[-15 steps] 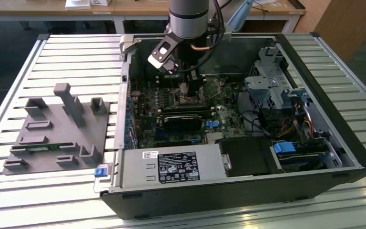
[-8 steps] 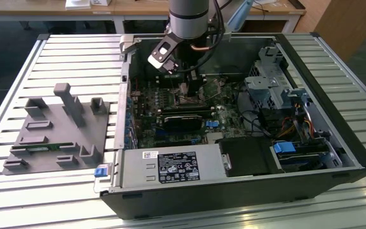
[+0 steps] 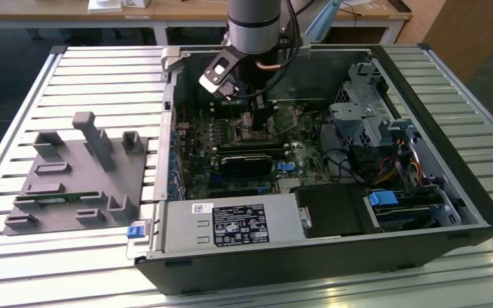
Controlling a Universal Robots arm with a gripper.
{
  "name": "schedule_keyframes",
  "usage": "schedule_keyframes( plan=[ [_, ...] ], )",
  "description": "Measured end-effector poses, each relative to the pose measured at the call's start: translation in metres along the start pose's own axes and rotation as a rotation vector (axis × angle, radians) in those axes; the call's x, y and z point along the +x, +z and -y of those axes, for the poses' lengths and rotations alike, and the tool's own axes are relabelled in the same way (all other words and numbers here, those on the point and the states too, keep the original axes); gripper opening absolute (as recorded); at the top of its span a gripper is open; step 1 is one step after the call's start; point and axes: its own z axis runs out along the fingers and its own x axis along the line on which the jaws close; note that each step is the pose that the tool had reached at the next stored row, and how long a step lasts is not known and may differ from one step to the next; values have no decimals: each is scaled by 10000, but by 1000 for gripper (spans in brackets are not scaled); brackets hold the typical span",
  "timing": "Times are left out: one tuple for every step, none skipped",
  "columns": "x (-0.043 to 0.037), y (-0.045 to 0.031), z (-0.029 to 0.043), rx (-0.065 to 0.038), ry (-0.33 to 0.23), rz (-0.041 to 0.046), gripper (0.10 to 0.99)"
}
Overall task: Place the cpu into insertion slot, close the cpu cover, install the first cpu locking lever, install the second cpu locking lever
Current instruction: 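Place the cpu into insertion slot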
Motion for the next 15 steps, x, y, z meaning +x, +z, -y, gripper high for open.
schedule_keyframes(
  plan=[
    [4,6,0,2,1,2,537],
    [7,12,0,1,2,2,537],
    [9,19,0,1,1,0,537],
    [10,25,0,0,1,-1,537],
    [12,30,0,1,1,1,537],
    [15,35,0,2,1,2,537],
    [20,41,-1,2,1,1,537],
    [23,48,-2,1,2,2,537],
    [29,63,-1,0,1,-1,537],
    [32,69,-1,1,1,0,537],
    [34,76,-1,1,1,1,537],
    [35,82,-1,1,0,1,537],
    [36,89,0,1,1,1,537],
    [36,94,1,1,1,0,537],
    [36,99,1,1,1,0,537]
  ],
)
